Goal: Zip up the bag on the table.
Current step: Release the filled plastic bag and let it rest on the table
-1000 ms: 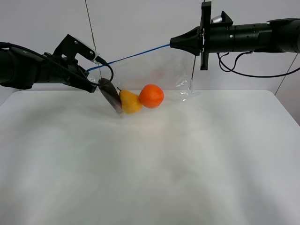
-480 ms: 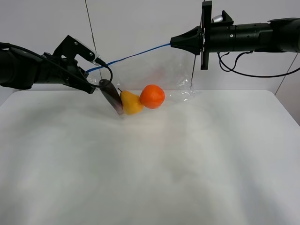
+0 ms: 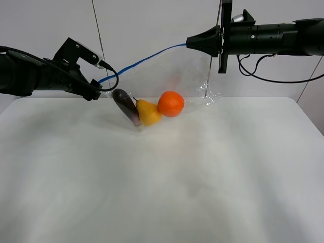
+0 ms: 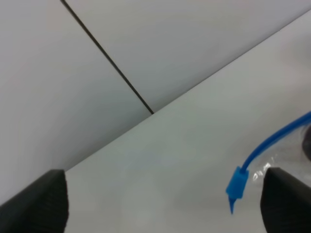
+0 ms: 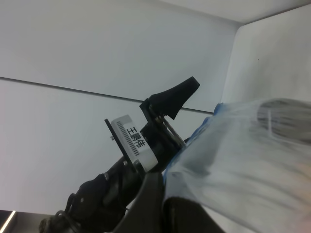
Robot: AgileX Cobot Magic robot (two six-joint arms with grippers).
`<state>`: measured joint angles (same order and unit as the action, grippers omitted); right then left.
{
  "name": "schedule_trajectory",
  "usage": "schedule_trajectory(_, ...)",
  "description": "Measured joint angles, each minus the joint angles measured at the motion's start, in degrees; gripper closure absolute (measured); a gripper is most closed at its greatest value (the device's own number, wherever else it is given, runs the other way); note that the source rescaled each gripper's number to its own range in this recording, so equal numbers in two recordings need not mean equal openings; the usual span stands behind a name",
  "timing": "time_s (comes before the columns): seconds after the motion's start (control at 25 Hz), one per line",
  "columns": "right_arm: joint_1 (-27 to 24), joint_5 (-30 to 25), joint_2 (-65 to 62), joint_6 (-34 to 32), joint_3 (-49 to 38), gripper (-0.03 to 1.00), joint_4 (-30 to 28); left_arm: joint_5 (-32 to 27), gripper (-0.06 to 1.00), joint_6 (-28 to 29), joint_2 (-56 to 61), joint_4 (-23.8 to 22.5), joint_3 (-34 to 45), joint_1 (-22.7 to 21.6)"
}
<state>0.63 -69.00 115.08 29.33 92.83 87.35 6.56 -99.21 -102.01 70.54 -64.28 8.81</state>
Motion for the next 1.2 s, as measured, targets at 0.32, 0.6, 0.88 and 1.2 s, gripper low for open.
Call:
schedule_trajectory(0.32, 0.0, 0.0, 0.0, 0.0, 0.0, 0.97, -0.1, -6.6, -0.06, 2.3, 0.0, 9.1, 0.0, -7.6)
schedule_trajectory(0.6, -0.1, 0.0, 0.0, 0.1, 0.0, 0.97, -1.3, -18.5, -0.06, 4.3, 0.0, 20.4, 0.0, -8.3)
schedule_trajectory(0.88, -0.1, 0.0, 0.0, 0.1, 0.0, 0.97, -2.1, -36.6, -0.06, 20.5, 0.0, 20.7, 0.0, -18.8)
schedule_trajectory(1.2, -0.1, 0.0, 0.0, 0.5, 0.0, 0.97, -2.2, -53.9, -0.02, 48.3, 0.0, -16.3, -4.8, -23.3)
